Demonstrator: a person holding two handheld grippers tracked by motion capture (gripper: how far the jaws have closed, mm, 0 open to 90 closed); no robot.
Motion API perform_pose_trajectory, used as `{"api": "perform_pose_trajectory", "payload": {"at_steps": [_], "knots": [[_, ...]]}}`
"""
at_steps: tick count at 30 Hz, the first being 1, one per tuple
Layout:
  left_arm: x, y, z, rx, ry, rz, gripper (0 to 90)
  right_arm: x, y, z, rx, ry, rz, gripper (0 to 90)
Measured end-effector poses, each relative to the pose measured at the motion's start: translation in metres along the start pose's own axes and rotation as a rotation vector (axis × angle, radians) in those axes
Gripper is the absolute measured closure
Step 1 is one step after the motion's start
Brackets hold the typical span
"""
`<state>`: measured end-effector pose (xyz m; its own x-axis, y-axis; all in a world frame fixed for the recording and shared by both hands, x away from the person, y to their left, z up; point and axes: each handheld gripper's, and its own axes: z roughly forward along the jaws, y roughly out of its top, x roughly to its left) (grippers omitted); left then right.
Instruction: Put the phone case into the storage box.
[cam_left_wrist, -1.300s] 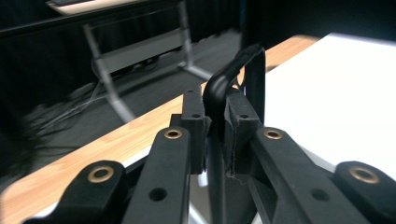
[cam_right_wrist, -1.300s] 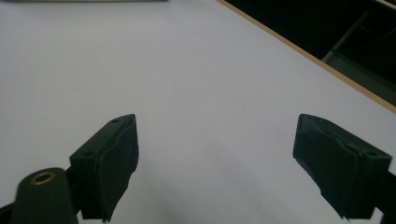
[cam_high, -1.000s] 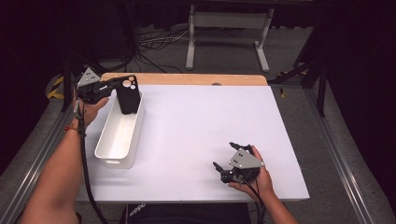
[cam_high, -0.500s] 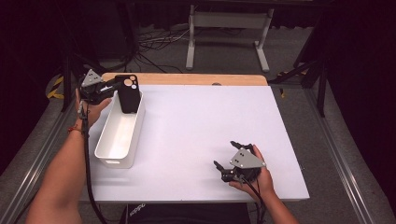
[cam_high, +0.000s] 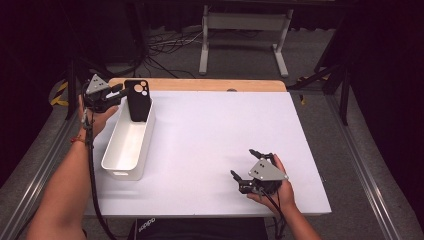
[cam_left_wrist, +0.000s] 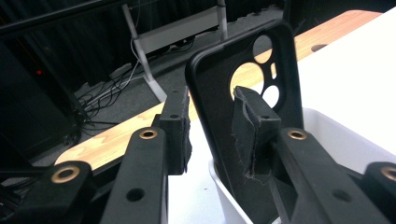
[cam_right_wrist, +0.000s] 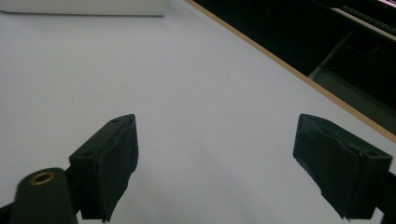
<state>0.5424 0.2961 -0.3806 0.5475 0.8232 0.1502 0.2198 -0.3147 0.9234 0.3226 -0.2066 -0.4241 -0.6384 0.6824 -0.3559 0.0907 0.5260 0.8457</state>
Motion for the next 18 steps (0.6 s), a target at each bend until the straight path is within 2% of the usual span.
{"api": "perform_pose_trajectory", "payload": {"at_steps": [5,11,18], "knots": [[0.001,0.001,-0.004,-0.007,-0.003,-0.007,66.8,-0.001,0.0,0.001,-0.001,-0.003,-0.001,15.1],[0.003,0.003,-0.011,-0.024,0.024,-0.004,65.1,-0.002,0.001,0.003,-0.006,-0.002,-0.004,15.1],[0.001,0.006,-0.021,-0.043,0.019,-0.021,63.4,-0.003,0.002,0.004,-0.012,0.001,-0.007,15.0]]}}
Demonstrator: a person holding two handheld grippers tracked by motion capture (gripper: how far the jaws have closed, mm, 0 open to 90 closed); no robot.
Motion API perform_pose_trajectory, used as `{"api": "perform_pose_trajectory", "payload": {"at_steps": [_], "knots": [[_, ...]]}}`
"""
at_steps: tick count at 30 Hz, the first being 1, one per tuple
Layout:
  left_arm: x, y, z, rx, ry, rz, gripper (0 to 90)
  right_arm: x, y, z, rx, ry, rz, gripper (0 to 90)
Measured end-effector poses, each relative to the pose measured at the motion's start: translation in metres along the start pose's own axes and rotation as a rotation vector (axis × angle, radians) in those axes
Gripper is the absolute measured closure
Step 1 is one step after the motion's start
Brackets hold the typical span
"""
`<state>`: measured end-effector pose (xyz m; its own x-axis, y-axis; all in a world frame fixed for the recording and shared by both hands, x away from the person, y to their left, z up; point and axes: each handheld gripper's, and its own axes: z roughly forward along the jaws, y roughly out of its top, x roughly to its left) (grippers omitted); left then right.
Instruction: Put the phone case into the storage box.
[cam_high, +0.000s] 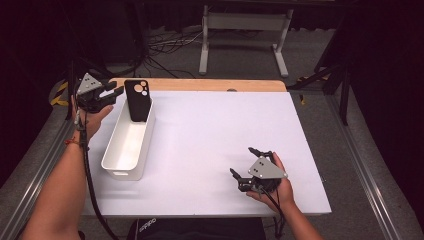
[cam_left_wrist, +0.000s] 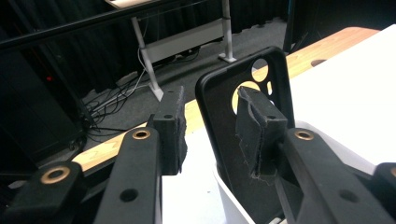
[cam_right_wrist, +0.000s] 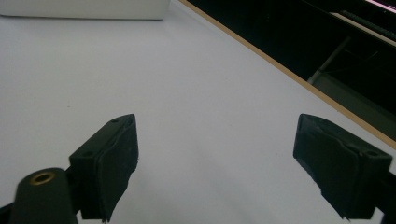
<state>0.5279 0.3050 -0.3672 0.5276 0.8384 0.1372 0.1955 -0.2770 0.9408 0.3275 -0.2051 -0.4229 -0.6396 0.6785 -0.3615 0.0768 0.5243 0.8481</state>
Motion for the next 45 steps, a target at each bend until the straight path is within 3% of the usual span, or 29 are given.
{"api": "perform_pose_trajectory", "payload": {"at_steps": [13,26,45], "knots": [[-0.008,0.013,-0.017,-0.04,0.011,0.019,62.7,-0.002,-0.002,-0.003,-0.012,-0.013,0.004,15.0],[-0.03,0.02,-0.03,-0.084,-0.019,0.016,59.1,-0.002,-0.004,-0.003,-0.011,-0.01,0.009,15.1],[-0.06,0.027,-0.045,-0.137,-0.083,0.057,52.5,-0.002,-0.003,-0.001,-0.024,-0.007,0.013,15.1]]}}
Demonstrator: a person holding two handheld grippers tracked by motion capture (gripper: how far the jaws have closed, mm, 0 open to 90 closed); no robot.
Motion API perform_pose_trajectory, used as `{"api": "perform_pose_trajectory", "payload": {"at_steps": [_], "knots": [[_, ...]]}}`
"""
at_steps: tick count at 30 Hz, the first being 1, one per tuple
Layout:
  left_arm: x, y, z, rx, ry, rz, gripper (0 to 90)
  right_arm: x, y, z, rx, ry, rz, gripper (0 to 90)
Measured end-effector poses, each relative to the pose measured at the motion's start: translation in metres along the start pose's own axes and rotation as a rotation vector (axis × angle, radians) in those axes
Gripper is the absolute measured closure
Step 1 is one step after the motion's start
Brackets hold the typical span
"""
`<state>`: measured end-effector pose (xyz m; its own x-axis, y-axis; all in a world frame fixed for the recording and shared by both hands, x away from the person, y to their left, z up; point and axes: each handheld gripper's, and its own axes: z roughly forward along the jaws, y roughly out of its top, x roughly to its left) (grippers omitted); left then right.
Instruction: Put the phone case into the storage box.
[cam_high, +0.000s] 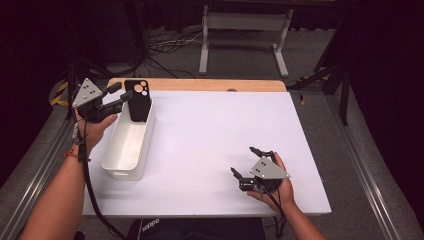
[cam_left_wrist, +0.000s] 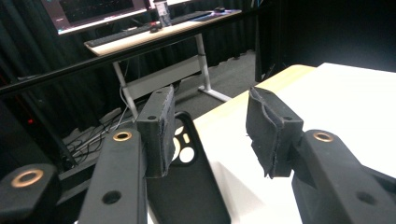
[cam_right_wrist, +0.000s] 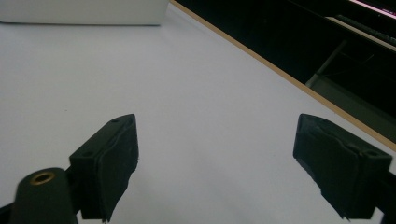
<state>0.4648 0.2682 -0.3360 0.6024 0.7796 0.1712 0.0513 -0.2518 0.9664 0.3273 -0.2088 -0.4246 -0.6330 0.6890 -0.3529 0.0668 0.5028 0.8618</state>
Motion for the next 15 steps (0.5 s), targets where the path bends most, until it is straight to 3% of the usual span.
{"api": "perform_pose_trajectory", "payload": {"at_steps": [8,15], "knots": [[-0.009,-0.004,-0.001,0.013,-0.008,0.014,45.9,0.001,0.002,0.0,-0.004,-0.002,0.005,15.1],[-0.012,-0.004,-0.007,-0.003,-0.001,-0.002,39.4,0.001,0.002,0.0,-0.005,0.003,0.004,15.1]]}}
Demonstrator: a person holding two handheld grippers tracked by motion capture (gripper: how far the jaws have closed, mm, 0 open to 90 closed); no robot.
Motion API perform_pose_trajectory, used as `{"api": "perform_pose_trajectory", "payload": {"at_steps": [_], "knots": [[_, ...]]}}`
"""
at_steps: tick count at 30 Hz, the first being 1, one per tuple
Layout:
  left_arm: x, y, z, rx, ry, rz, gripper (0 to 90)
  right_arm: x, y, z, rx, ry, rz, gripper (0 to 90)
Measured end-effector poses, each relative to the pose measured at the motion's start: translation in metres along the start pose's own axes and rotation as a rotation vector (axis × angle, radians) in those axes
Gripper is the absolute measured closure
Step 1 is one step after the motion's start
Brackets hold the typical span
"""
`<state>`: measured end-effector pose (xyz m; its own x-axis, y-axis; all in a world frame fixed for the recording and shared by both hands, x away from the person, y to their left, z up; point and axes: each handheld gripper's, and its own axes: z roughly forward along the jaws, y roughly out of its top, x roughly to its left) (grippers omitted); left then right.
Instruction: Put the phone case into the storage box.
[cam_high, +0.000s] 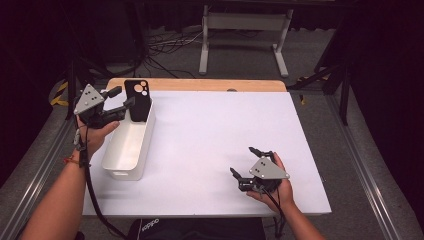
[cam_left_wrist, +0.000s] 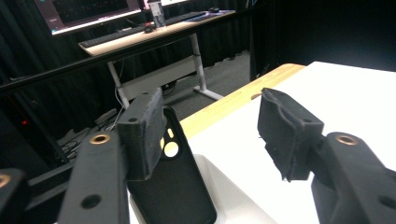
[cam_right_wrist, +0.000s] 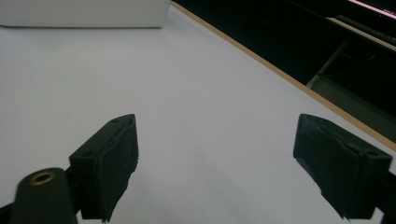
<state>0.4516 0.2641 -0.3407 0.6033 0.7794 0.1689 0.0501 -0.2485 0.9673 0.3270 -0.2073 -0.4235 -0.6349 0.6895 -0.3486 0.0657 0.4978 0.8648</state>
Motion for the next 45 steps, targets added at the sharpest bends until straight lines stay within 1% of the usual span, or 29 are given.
{"api": "perform_pose_trajectory", "payload": {"at_steps": [2,3,4,6,7,9,14,16,17,18,19,22,23,24,25,27,31,32,35,37,39,41,42,45], "knots": [[-0.002,0.0,-0.001,0.0,0.016,0.002,33.8,-0.001,0.0,0.0,-0.003,-0.001,0.005,15.1],[-0.002,0.0,-0.001,0.0,0.016,0.002,31.7,-0.002,0.0,0.0,-0.004,0.0,0.007,15.1],[-0.003,0.0,-0.002,-0.005,0.017,-0.001,31.7,-0.002,0.0,0.0,-0.004,0.0,0.007,15.1],[-0.005,0.001,-0.003,-0.005,0.023,0.004,27.3,-0.002,0.0,0.0,-0.005,0.002,0.003,15.1],[-0.006,0.001,-0.004,-0.008,0.02,-0.003,24.8,-0.001,0.0,0.0,-0.005,0.002,0.001,15.1],[-0.008,0.001,-0.005,-0.014,0.018,0.001,22.2,-0.002,0.0,0.0,-0.006,0.004,0.0,15.1],[-0.015,0.001,-0.005,0.002,0.005,0.005,12.5,-0.001,0.0,0.0,-0.007,0.004,-0.002,15.1],[-0.017,0.001,-0.005,-0.002,-0.007,0.004,9.3,-0.001,0.001,0.0,-0.007,0.003,-0.002,15.1],[-0.017,0.001,-0.005,-0.002,-0.007,0.004,8.8,-0.002,0.0,0.0,-0.006,0.005,-0.001,15.1],[-0.019,0.0,-0.005,-0.007,-0.02,0.003,8.3,-0.002,0.0,0.0,-0.007,0.006,0.003,15.1],[-0.02,0.0,-0.006,-0.008,-0.024,0.006,7.9,-0.001,0.0,0.0,-0.008,0.005,0.005,15.1],[-0.025,0.0,-0.008,-0.013,-0.043,0.007,6.1,0.0,0.0,0.0,-0.004,0.005,-0.005,15.1],[-0.025,0.0,-0.008,-0.013,-0.043,0.007,5.7,0.0,0.0,0.0,-0.004,0.005,-0.005,15.1],[-0.027,0.001,-0.01,-0.015,-0.044,0.019,5.7,0.001,0.0,-0.001,-0.005,0.004,-0.008,15.1],[-0.029,0.001,-0.011,-0.022,-0.042,0.022,5.3,0.001,0.0,-0.001,-0.005,0.005,-0.008,15.1],[-0.032,0.002,-0.014,-0.04,-0.052,0.013,5.2,0.002,0.001,-0.001,-0.003,0.004,-0.01,15.1],[-0.037,0.004,-0.018,-0.033,-0.063,0.029,4.9,0.002,0.001,0.0,-0.002,0.005,-0.014,15.1],[-0.04,0.004,-0.019,-0.042,-0.067,0.029,4.9,0.003,0.001,0.0,-0.001,0.005,-0.015,15.1],[-0.044,0.005,-0.022,-0.046,-0.072,0.044,4.9,0.003,0.002,0.0,-0.001,0.006,-0.016,15.1],[-0.046,0.005,-0.023,-0.047,-0.076,0.046,5.2,0.003,0.002,0.0,0.0,0.006,-0.012,15.1],[-0.049,0.005,-0.025,-0.058,-0.078,0.048,5.5,0.004,0.002,0.0,-0.001,0.007,-0.012,15.1],[-0.052,0.005,-0.027,-0.066,-0.085,0.05,5.5,0.004,0.003,-0.001,-0.002,0.008,-0.016,15.1],[-0.054,0.005,-0.028,-0.065,-0.09,0.062,5.5,0.004,0.003,-0.001,-0.005,0.008,-0.016,15.1],[-0.06,0.006,-0.031,-0.069,-0.111,0.067,4.1,0.004,0.003,-0.002,-0.006,0.011,-0.015,15.2]]}}
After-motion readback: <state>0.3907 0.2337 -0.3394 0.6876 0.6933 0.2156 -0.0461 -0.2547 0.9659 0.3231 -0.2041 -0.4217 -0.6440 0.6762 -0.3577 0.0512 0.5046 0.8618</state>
